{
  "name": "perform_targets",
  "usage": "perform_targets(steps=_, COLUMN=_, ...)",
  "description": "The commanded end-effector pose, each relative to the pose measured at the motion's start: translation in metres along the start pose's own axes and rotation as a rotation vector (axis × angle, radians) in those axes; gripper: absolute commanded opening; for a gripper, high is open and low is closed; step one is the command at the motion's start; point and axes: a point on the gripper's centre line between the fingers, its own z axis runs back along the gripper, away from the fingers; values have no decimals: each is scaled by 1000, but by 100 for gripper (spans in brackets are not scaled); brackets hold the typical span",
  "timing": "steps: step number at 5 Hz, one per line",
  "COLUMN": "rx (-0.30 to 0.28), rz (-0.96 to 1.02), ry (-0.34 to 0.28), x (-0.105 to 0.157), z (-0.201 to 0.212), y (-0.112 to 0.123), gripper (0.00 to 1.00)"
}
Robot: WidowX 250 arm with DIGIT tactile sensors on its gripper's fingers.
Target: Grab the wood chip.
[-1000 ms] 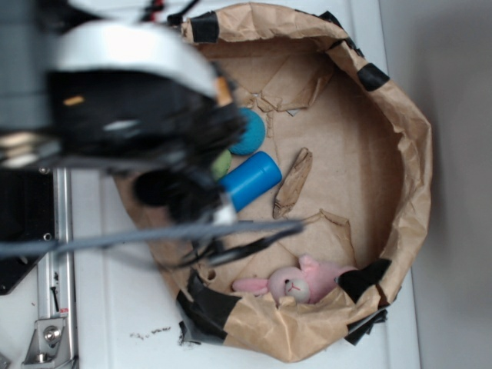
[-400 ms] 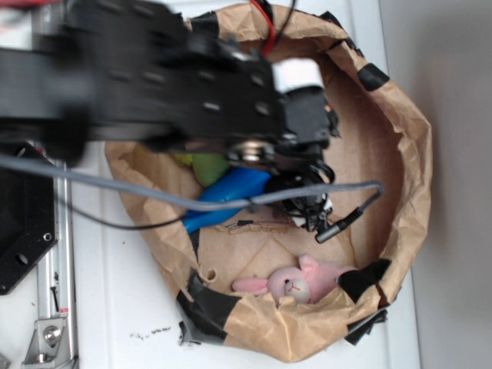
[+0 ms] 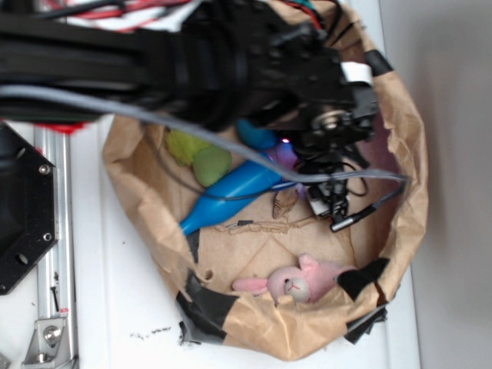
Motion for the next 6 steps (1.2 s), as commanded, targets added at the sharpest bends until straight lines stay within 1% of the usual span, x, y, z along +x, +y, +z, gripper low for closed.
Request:
perform_targets(steps=1, rx=84, rz=-21, ry=-22, x=-3, z=8, y=8, gripper=0)
perform_targets(steps=2, rx=76, rz=11, ry=-29, x=-9, z=15, y=2, gripper=0)
perform_targets(steps=3, rx=76, rz=6, ry=-51, x=-8, z=25, y=-4, gripper=0)
perform_targets(steps=4, rx=59, rz=21, ry=-149, x=-1, z=60, y=0, gripper=0)
perform_targets(steps=5, rx=41, rz=30, ry=-212, x=3, z=87, y=2, gripper=0)
perform_targets(steps=6, rx=38, rz=38, ry=-175, x=-2, z=85, y=4, gripper=100)
